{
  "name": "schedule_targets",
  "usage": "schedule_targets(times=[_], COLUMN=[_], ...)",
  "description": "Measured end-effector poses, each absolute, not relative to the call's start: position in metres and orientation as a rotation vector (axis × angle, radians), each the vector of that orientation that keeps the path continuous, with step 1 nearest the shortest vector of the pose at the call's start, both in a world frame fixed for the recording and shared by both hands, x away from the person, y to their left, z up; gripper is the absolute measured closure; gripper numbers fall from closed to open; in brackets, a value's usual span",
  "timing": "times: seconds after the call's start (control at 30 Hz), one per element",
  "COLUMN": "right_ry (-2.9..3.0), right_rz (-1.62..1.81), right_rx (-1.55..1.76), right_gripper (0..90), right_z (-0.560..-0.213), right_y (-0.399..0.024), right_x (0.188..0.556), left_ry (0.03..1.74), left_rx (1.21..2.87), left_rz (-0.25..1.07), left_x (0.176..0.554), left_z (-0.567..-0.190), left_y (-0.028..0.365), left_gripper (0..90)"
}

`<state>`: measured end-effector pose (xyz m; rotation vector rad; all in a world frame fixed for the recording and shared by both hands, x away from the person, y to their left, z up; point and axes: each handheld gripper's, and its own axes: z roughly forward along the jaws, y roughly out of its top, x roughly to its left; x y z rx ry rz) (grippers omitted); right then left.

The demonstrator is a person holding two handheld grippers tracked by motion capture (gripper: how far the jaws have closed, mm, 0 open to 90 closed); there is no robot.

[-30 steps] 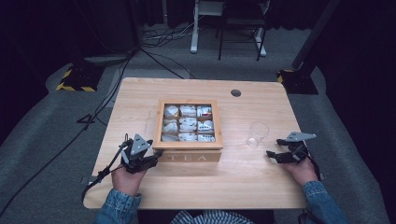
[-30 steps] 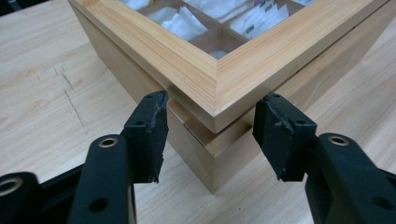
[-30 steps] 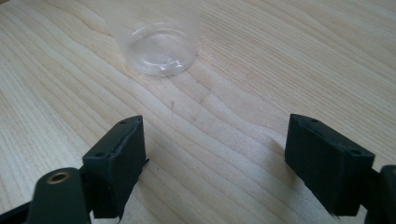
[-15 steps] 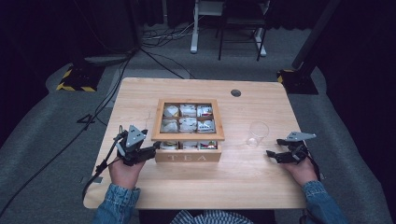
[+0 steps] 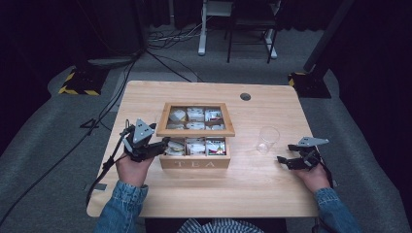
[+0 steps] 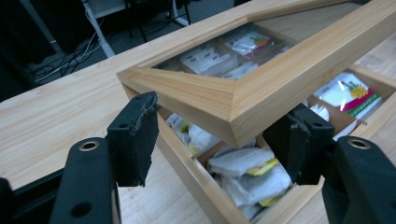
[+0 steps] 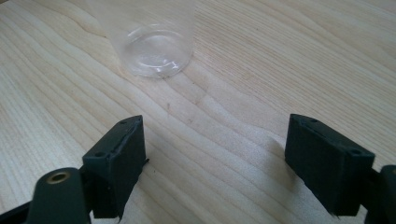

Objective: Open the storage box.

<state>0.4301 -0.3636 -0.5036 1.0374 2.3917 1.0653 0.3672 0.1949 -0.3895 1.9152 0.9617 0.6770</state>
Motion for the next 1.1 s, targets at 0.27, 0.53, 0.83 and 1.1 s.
schedule_targets(times=[0.27, 0.53, 0.83, 1.1], right_ry=[2.392, 2.390, 2.389, 2.389], right_rz=[1.066, 1.067, 1.066, 1.066], right_rx=[1.038, 1.040, 1.045, 1.044], right_gripper=[20.7, 20.7, 20.7, 20.7], right_z=[-0.504, -0.504, -0.504, -0.504], right_y=[-0.364, -0.364, -0.363, -0.363], right_x=[0.430, 0.430, 0.430, 0.431], left_ry=[0.973, 0.978, 0.996, 1.015], left_rx=[1.901, 1.879, 1.867, 1.831], left_rz=[0.640, 0.611, 0.587, 0.568], left_x=[0.382, 0.393, 0.409, 0.419], left_z=[-0.374, -0.365, -0.356, -0.355], left_y=[0.196, 0.195, 0.195, 0.199], left_gripper=[36.5, 37.3, 38.5, 43.1])
